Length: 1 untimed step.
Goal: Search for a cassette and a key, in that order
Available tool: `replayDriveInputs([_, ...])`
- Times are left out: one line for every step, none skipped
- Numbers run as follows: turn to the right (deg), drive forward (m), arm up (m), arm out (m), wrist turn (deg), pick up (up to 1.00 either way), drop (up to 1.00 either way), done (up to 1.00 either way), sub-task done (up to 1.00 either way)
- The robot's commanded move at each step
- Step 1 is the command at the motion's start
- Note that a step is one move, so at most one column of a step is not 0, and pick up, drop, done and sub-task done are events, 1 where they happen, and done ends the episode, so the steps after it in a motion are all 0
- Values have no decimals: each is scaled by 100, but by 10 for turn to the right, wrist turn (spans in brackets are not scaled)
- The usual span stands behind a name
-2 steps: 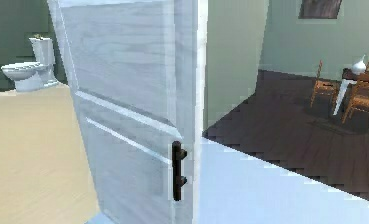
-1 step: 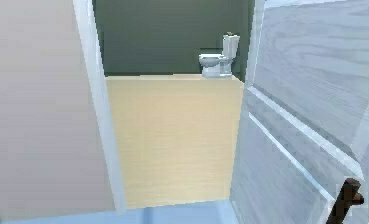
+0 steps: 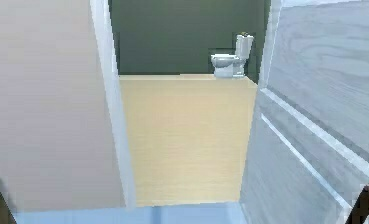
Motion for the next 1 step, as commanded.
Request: replayDriveInputs([0,100,0,0,0,0,0,0,0])
